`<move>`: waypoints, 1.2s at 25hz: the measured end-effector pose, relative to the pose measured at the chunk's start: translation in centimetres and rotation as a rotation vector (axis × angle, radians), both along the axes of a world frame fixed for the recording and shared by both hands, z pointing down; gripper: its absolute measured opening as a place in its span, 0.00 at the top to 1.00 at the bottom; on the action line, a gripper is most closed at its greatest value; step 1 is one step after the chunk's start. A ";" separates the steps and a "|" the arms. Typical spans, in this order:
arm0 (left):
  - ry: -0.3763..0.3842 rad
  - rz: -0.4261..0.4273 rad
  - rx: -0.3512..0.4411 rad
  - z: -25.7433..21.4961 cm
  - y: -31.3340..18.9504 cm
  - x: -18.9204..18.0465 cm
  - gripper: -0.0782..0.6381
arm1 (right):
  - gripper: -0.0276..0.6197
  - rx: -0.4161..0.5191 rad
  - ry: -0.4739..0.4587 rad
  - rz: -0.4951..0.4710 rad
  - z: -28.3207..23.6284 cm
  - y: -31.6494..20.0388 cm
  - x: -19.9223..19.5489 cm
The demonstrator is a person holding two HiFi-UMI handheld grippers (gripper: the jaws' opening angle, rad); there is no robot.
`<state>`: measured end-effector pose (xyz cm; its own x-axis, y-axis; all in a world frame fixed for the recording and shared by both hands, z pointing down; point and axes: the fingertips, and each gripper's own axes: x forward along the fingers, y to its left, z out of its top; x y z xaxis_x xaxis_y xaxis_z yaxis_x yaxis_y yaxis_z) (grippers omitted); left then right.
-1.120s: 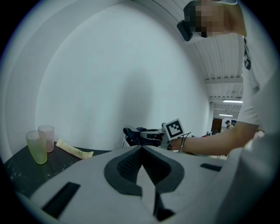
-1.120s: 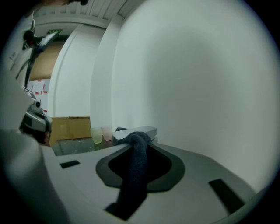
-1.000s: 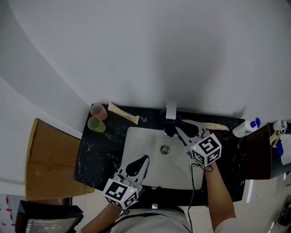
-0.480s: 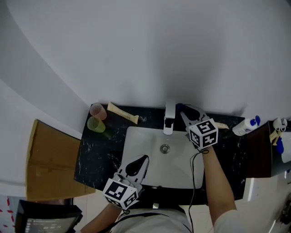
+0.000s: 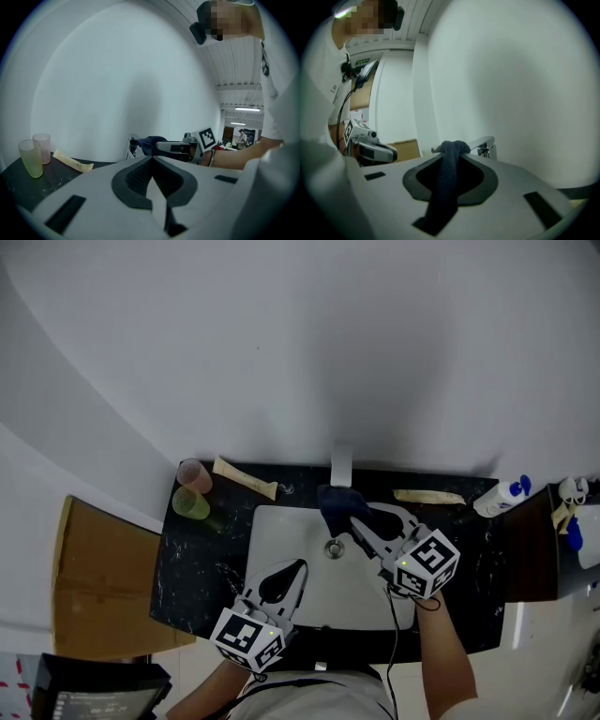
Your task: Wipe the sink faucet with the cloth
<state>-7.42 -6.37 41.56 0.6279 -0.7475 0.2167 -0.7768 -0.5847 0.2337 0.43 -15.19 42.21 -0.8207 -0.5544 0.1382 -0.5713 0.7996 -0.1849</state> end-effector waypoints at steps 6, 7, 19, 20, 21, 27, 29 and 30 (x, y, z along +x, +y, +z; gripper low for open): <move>-0.008 0.025 0.006 0.0 -0.2 1.0 0.89 | 0.84 -0.185 -0.428 0.317 0.2 -6.7 7.8; -0.011 0.027 0.005 0.1 -0.2 1.0 0.89 | 0.84 -0.198 -0.448 0.368 0.6 -8.1 8.7; -0.058 -0.013 -0.022 0.5 -0.8 0.7 0.89 | 0.84 -0.412 -0.196 0.354 9.8 -12.0 2.8; -0.065 -0.018 -0.029 0.3 -0.9 0.7 0.89 | 0.84 -0.443 -0.134 0.349 11.4 -11.8 2.6; -0.069 -0.022 -0.033 0.3 -1.1 0.7 0.89 | 0.84 -0.463 -0.078 0.342 12.7 -11.5 2.4; -0.058 -0.014 -0.025 0.8 -1.3 0.7 0.89 | 0.84 -0.396 -0.233 0.269 9.5 -11.0 2.4; -0.057 -0.016 -0.028 0.7 -1.4 0.7 0.89 | 0.84 -0.358 -0.441 0.196 5.0 -10.8 2.9; -0.058 -0.016 -0.031 0.7 -1.5 0.7 0.89 | 0.84 -0.346 -0.516 0.166 3.2 -10.8 3.2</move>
